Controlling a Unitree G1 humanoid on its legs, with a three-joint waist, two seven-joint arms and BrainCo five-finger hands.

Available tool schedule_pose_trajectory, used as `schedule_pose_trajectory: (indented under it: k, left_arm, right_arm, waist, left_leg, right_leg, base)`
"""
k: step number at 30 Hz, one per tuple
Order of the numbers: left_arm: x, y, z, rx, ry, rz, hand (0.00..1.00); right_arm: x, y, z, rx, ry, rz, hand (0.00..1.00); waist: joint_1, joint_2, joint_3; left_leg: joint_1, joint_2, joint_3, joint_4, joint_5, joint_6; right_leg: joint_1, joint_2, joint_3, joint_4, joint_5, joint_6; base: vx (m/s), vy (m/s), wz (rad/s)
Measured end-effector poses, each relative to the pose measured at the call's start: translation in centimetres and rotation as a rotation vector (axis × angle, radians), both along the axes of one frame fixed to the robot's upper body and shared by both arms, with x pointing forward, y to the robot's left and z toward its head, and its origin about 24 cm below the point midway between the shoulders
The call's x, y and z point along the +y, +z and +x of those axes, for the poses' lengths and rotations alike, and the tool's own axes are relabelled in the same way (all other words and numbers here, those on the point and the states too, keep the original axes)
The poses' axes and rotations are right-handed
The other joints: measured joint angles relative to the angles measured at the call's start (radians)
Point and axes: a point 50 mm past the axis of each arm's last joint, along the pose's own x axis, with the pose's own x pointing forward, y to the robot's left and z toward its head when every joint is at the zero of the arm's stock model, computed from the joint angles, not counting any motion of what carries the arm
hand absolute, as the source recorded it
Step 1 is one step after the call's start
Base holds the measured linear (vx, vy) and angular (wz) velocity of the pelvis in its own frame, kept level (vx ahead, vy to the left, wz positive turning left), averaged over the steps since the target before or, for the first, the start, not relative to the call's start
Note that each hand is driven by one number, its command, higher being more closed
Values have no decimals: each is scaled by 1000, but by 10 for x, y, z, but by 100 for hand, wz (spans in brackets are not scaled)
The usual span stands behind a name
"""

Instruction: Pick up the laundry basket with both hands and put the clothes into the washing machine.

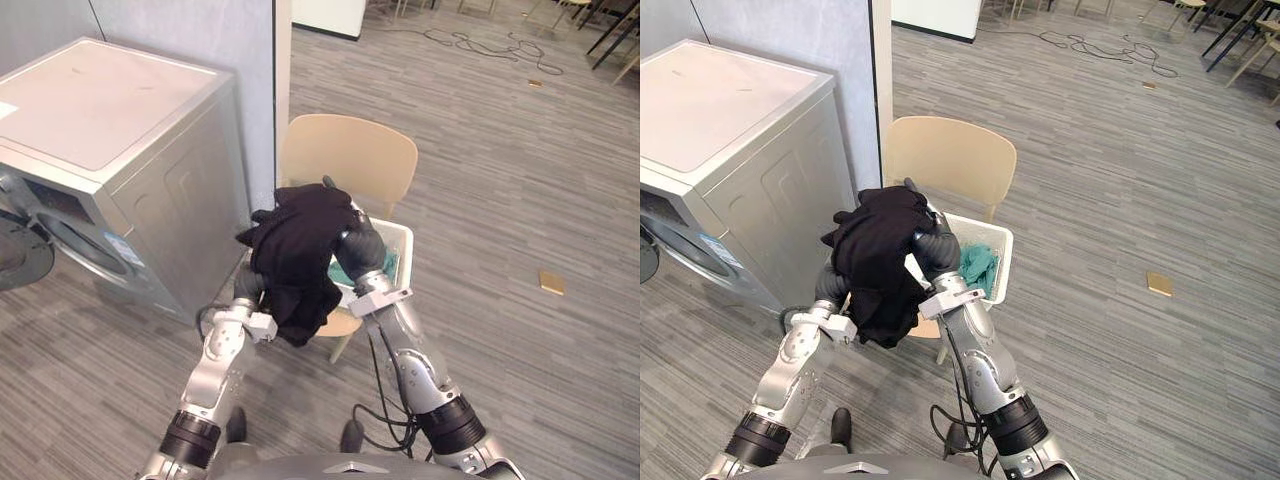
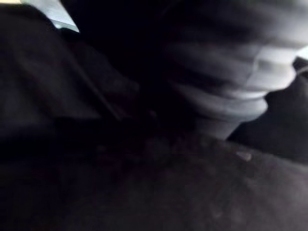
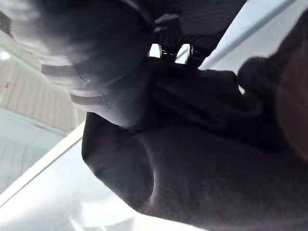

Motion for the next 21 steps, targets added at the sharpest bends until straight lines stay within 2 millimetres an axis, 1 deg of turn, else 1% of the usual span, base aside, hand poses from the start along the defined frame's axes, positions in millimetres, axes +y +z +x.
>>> schedule_pose_trajectory:
  k: [1,3,6,8,11,12,14,15,16,17,18,19,20,21]
  left_arm:
    - [2,0,-2,3,11,-15,100]
    - [14,-3,-9,16,73,-70,100]
    - [26,-8,-18,42,130,-112,100]
    - [34,-9,-25,40,163,-133,100]
    - [46,-9,-32,34,226,-174,100]
    - [52,-12,-36,49,263,-205,100]
    - [63,-16,-47,63,330,-239,100]
    - [67,-16,-51,64,350,-247,100]
    - [74,-17,-57,66,393,-259,100]
    - [77,-18,-61,68,415,-265,100]
    - [81,-18,-62,64,435,-275,100]
    - [83,-18,-63,66,446,-282,100]
    - [84,-18,-64,66,452,-282,100]
    - [83,-15,-63,54,449,-284,100]
  right_arm:
    - [-3,-1,0,3,-16,-11,0]
    - [-12,-5,0,10,-65,-41,0]
    - [-17,-11,-1,26,-97,-82,0]
    - [-18,-13,-1,27,-105,-120,0]
    - [-23,-16,1,29,-149,-162,0]
    - [-28,-21,4,44,-184,-186,0]
    - [-37,-26,7,69,-232,-198,0]
    - [-40,-27,8,76,-244,-203,0]
    - [-44,-31,10,91,-258,-214,0]
    - [-46,-34,11,104,-265,-221,0]
    - [-51,-35,13,118,-292,-223,0]
    - [-53,-37,18,133,-310,-234,0]
    - [-55,-35,22,133,-321,-245,0]
    - [-60,-32,26,117,-346,-287,0]
  waist:
    - [1,0,0]
    - [3,0,0]
    - [6,1,-1]
    - [7,6,-13]
    - [22,13,-17]
    - [31,16,-19]
    - [37,23,-19]
    - [46,25,-19]
    - [63,30,-16]
    - [63,36,-11]
    - [66,49,-3]
    - [76,70,13]
    - [81,91,26]
    - [79,112,38]
  left_leg:
    - [0,0,0,0,0,0]
    - [6,0,1,0,-2,-1]
    - [33,0,1,0,-11,-5]
    - [36,1,-1,0,-22,-9]
    - [48,2,-8,1,-23,-9]
    - [60,3,-14,1,-24,-8]
    - [68,4,-36,7,-23,-8]
    - [67,6,-38,7,-22,-7]
    - [59,7,-47,8,-17,-5]
    - [30,5,-70,32,-17,-4]
    - [-10,3,-115,77,-19,-1]
    - [-35,6,-149,97,-4,7]
    - [-47,9,-172,101,7,13]
    - [-66,13,-196,66,6,69]
  right_leg:
    - [0,0,0,0,0,0]
    - [4,0,2,0,0,0]
    - [31,0,1,0,-6,6]
    - [36,0,-1,0,-8,8]
    - [54,1,-3,0,-11,8]
    - [71,3,-6,0,-15,9]
    - [95,6,-29,1,-23,9]
    - [94,7,-31,5,-24,8]
    - [93,9,-34,8,-25,7]
    - [94,8,-57,11,-28,5]
    - [92,9,-95,22,-35,2]
    - [90,14,-133,52,-49,-5]
    - [85,22,-143,78,-69,-15]
    - [76,45,-148,107,-109,-43]
  base:
    - [0,0,0]
    - [0,0,0]
    - [0,0,0]
    - [23,3,5]
    - [16,3,8]
    - [13,-7,14]
    - [10,-9,28]
    - [-7,-7,22]
    - [-54,-16,25]
    - [-88,-25,63]
    - [-115,-41,96]
    - [-108,-50,96]
    - [-172,-102,121]
    - [-182,-102,122]
